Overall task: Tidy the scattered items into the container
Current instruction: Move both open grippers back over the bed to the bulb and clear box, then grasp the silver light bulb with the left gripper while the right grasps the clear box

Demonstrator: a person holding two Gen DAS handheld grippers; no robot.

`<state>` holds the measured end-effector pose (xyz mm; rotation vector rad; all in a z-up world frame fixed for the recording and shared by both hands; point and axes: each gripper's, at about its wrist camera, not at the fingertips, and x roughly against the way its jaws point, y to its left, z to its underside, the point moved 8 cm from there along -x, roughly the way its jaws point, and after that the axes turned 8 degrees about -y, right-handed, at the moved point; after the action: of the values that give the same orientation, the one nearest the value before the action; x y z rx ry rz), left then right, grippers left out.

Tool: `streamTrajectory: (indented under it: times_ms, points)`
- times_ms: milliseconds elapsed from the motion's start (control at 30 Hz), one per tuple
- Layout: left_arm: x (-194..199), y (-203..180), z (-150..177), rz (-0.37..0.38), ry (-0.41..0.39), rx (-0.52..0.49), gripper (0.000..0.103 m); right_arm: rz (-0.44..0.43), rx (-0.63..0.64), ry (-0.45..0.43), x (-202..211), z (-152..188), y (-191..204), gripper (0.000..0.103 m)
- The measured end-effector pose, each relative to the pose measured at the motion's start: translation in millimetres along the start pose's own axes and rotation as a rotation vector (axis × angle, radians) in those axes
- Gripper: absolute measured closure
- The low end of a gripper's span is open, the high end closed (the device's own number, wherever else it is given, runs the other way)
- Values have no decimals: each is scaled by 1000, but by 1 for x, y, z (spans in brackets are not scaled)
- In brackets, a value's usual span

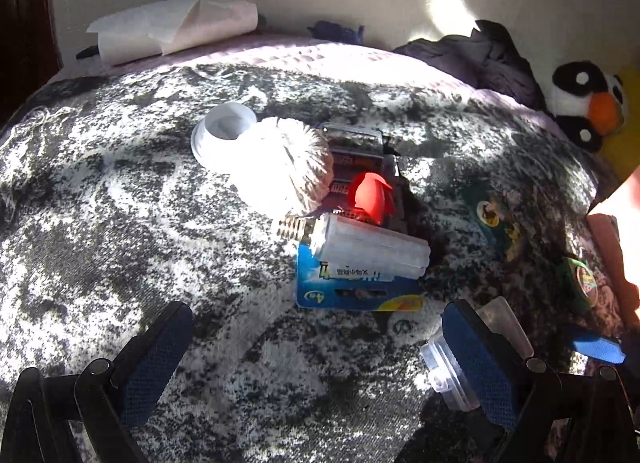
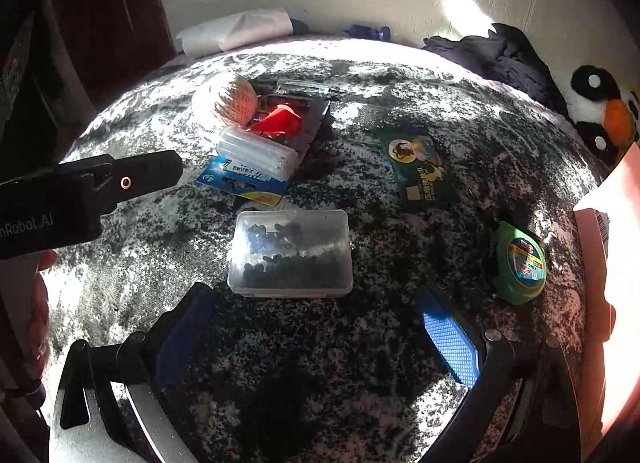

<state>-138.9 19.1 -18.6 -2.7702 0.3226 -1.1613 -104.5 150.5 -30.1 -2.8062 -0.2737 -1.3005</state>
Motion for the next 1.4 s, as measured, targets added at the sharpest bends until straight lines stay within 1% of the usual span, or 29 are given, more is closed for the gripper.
streamTrajectory:
  times_ms: [67,200,267,433,500,533,633,700,733,800,833,867,900,933,1000,1167,1233,1300,1400]
  points:
    - [-13,-5,-4,16,11,-5,1,-8,-3,3,-8,-4,3,2]
    - [-36,-10,-12,45,26,30,1,-17,7,19,-21,-3,5,3]
    - [-45,-15,-14,63,33,38,1,-19,4,29,-27,-2,4,5]
    - [-61,-34,-9,90,49,12,1,-25,8,40,-39,-1,2,10]
    - [-68,-35,-8,81,52,9,1,-22,33,29,-38,-2,4,20]
    - [-70,-35,-7,76,55,10,1,-20,47,23,-36,-3,6,29]
    - [-73,-33,-8,68,35,4,1,-24,67,29,-31,-2,7,30]
    - [-71,-29,-10,65,14,7,7,-33,74,37,-28,0,9,30]
    - [-69,-26,-11,55,5,4,19,-37,77,39,-26,1,9,30]
    - [-66,-20,-11,78,-2,19,22,-44,74,38,-22,1,10,30]
    - [-63,-14,-11,58,-12,20,43,-45,71,37,-20,1,9,30]
    - [-59,-8,-11,51,-17,23,58,-45,66,35,-18,0,8,30]
    - [-56,-4,-10,58,-11,32,65,-45,61,34,-17,0,7,30]
    - [-53,1,-8,51,-2,36,69,-44,54,31,-15,-1,6,30]
    - [-45,8,-2,15,6,21,69,-45,48,25,-10,-2,4,30]
    - [-22,10,18,-14,34,-13,70,-50,46,3,6,-5,1,30]
    - [-8,11,26,-8,37,-6,71,-51,44,-8,12,-8,-1,30]
    - [12,9,28,7,22,14,71,-50,44,-27,22,-10,-1,30]
    - [48,2,22,10,-30,0,72,-55,37,-63,42,-15,-3,30]
